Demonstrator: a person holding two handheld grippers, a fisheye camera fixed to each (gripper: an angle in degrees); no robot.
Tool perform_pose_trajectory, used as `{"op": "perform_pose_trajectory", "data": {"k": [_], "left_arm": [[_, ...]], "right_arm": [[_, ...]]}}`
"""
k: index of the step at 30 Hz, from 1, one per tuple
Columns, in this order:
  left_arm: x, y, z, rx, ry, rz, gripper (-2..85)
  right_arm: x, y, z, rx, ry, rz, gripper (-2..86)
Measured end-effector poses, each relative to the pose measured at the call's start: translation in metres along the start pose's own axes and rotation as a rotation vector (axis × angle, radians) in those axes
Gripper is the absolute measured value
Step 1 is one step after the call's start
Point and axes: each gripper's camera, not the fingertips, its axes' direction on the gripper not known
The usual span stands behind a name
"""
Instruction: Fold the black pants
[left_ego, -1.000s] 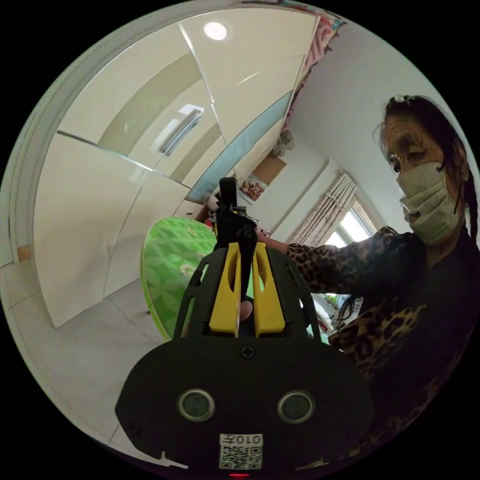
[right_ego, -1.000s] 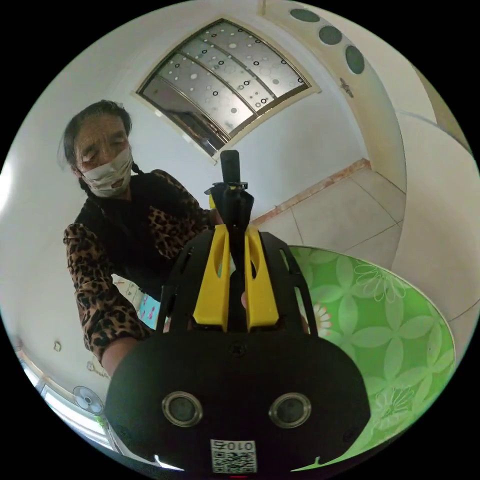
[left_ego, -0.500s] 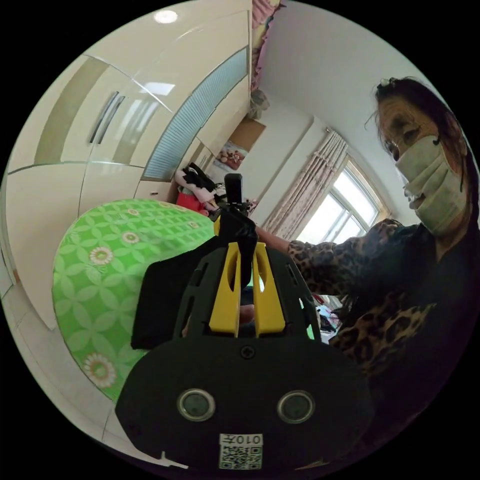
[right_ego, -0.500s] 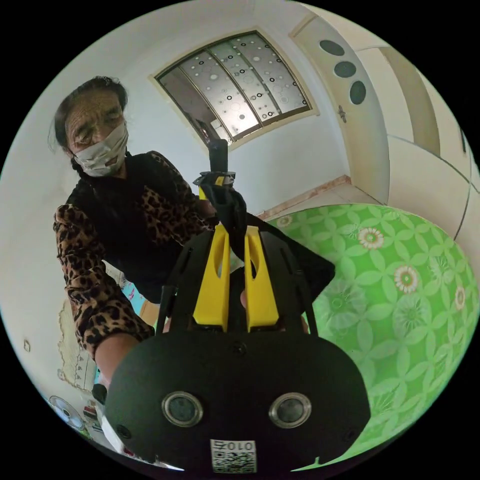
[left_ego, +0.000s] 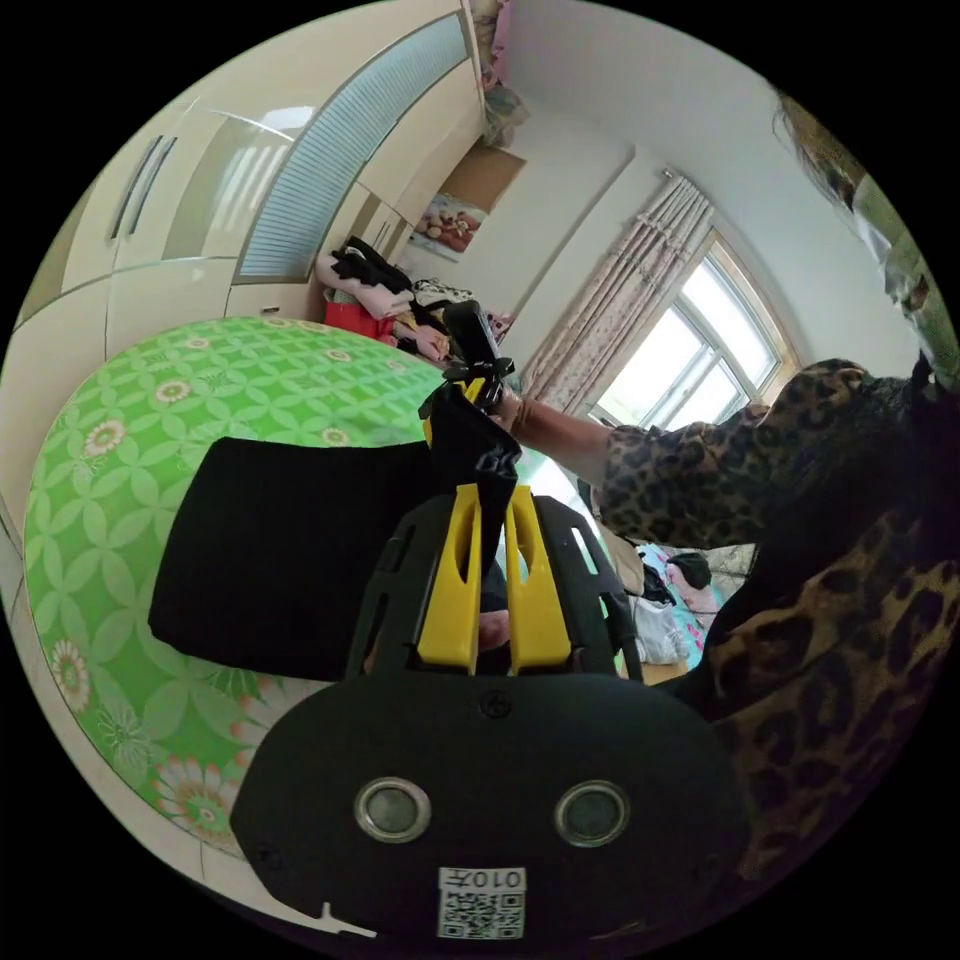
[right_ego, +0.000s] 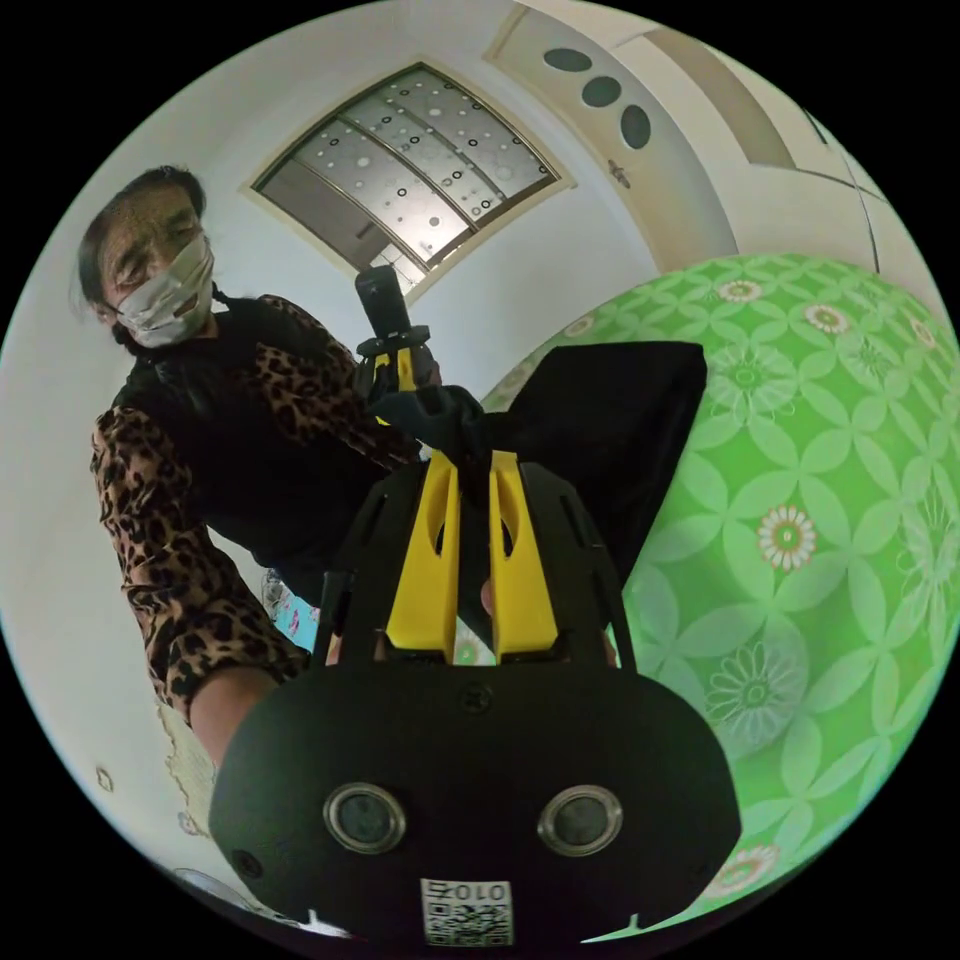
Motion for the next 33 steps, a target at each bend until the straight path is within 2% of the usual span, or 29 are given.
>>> {"op": "perform_pose_trajectory", "data": {"k": [7, 12, 23, 30, 33], "left_arm": [[0.028, 0.005, 0.044, -0.090, 0.002, 0.009, 3.0], [0.056, 0.007, 0.065, -0.148, -0.078, 0.063, 3.1], [0.149, 0.023, 0.094, -0.190, -0.325, 0.477, 3.0], [0.161, 0.026, 0.099, -0.207, -0.276, 0.520, 1.4], [0.161, 0.026, 0.103, -0.270, -0.218, 0.534, 0.9]], "right_arm": [[0.019, 0.070, 0.013, 0.071, -0.037, 0.113, 4.9], [0.029, 0.110, 0.018, 0.102, -0.056, 0.183, 6.3], [0.022, 0.225, 0.015, 0.224, -0.101, 0.256, 7.5], [-0.005, 0.315, 0.003, 0.331, -0.056, 0.284, 6.7], [-0.022, 0.361, -0.003, 0.397, -0.014, 0.324, 5.1]]}}
